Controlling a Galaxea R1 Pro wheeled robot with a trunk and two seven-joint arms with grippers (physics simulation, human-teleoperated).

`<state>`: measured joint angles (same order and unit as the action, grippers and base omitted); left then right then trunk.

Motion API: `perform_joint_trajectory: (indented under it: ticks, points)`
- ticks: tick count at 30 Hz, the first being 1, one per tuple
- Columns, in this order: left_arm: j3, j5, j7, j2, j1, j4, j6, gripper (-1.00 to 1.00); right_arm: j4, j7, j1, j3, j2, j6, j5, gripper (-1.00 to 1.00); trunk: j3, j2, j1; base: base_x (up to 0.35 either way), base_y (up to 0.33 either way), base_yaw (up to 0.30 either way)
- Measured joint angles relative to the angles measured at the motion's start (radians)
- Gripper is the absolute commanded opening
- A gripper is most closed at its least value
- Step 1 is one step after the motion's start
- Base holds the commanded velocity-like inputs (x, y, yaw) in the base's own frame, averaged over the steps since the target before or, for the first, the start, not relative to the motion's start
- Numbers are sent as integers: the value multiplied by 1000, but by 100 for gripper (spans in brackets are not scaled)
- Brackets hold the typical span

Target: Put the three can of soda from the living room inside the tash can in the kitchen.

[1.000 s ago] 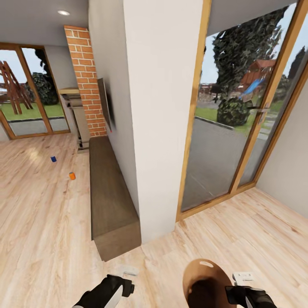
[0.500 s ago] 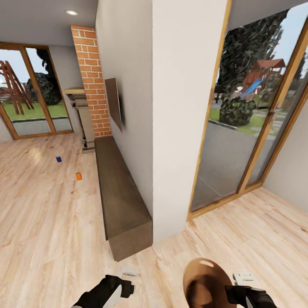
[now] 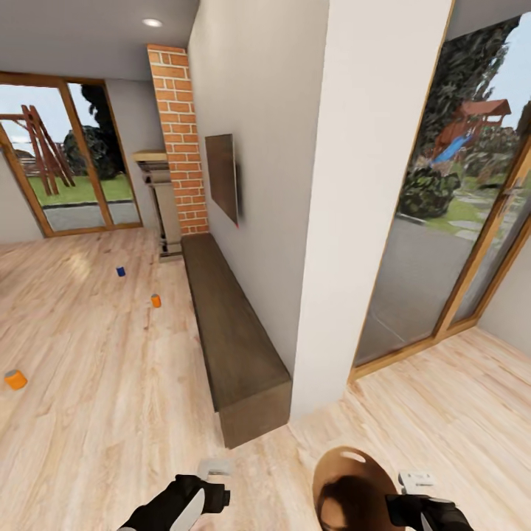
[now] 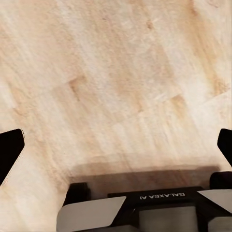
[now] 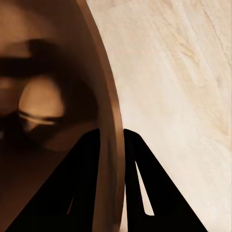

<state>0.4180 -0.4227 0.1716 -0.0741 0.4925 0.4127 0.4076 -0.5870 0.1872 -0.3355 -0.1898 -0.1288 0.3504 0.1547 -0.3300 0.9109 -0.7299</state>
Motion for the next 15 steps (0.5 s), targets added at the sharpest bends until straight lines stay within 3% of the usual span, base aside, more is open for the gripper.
perform_joint_trajectory:
  ticks: [8, 15]
  points:
    - [1, 2, -1, -1, 0, 0, -12, 100, 4, 0, 0, 1, 1, -1, 0, -100, -1, 0, 0, 122, 227, 26]
    - [1, 2, -1, 0, 0, 0, -17, 100, 5, -1, 0, 2, 2, 0, 1, -100, -4, 0, 0, 165, 290, 175]
